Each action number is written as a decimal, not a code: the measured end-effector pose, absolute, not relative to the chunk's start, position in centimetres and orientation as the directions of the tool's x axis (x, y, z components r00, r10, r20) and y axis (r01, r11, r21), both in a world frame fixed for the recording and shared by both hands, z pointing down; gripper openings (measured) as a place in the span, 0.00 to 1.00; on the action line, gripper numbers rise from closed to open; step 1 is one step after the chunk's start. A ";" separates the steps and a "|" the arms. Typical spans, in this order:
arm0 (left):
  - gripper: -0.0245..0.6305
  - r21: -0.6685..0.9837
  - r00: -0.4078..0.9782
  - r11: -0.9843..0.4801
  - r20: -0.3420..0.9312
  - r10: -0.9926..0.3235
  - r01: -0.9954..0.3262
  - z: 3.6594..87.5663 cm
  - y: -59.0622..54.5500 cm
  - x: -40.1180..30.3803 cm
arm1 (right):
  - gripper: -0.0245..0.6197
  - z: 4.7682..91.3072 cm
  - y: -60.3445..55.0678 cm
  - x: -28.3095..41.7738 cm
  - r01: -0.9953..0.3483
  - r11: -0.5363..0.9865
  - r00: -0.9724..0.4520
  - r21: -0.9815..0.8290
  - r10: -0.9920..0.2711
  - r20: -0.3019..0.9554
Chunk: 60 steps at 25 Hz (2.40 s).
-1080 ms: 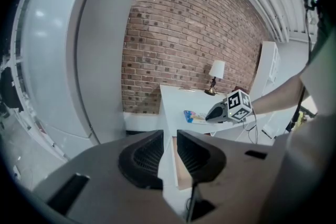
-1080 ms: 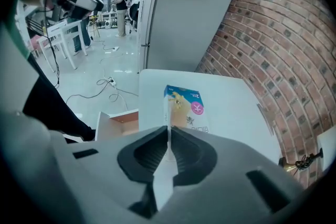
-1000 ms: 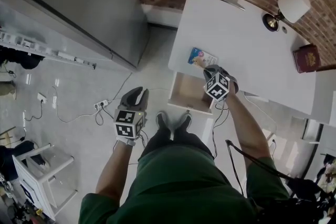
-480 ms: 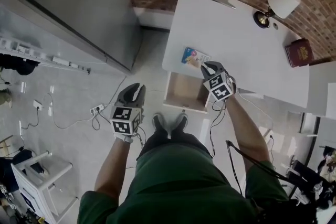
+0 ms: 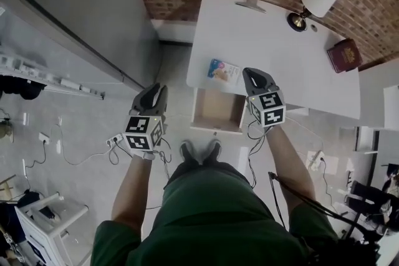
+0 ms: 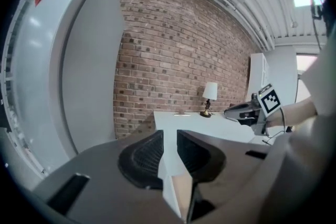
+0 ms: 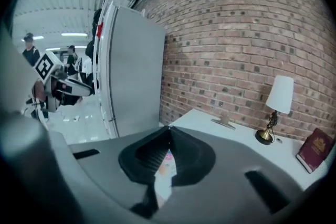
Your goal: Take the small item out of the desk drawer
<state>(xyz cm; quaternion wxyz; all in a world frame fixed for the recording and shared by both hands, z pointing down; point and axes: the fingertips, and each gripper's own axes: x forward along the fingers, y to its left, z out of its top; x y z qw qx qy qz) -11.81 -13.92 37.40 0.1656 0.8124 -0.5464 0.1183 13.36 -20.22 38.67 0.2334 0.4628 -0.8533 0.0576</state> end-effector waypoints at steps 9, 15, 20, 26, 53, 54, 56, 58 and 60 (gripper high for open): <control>0.15 0.110 0.422 -0.408 0.207 -0.883 -0.907 29.5 -14.6 -9.1 | 0.04 29.6 -17.4 13.6 -0.852 0.520 -0.490 0.066 -0.834 0.256; 0.15 0.075 0.443 -0.437 0.139 -0.886 -0.896 26.1 -14.1 -7.1 | 0.04 25.6 -15.2 13.1 -0.849 0.523 -0.508 0.073 -0.846 0.161; 0.15 0.059 0.450 -0.446 0.121 -0.885 -0.893 25.0 -13.6 -5.7 | 0.04 23.6 -14.1 13.3 -0.847 0.529 -0.520 0.059 -0.846 0.113; 0.15 0.054 0.458 -0.454 0.110 -0.882 -0.889 24.3 -13.0 -3.9 | 0.04 22.8 -13.1 14.5 -0.846 0.532 -0.528 0.041 -0.845 0.088; 0.15 0.033 0.462 -0.462 0.110 -0.880 -0.886 23.7 -13.7 -0.2 | 0.04 23.2 -14.0 16.8 -0.824 0.567 -0.564 0.019 -0.822 0.074; 0.15 0.033 0.462 -0.461 0.112 -0.880 -0.887 23.8 -13.7 -0.1 | 0.04 23.3 -14.0 16.8 -0.823 0.568 -0.565 0.019 -0.822 0.076; 0.15 0.033 0.460 -0.460 0.117 -0.880 -0.887 23.9 -13.8 -0.1 | 0.04 23.4 -14.1 16.8 -0.822 0.569 -0.567 0.016 -0.820 0.077; 0.15 0.033 0.459 -0.459 0.120 -0.880 -0.888 24.0 -13.9 0.0 | 0.04 23.4 -14.2 16.9 -0.820 0.572 -0.569 0.016 -0.818 0.078; 0.15 0.033 0.458 -0.458 0.122 -0.880 -0.888 24.1 -14.1 0.2 | 0.04 23.4 -14.3 17.0 -0.818 0.576 -0.573 0.018 -0.816 0.079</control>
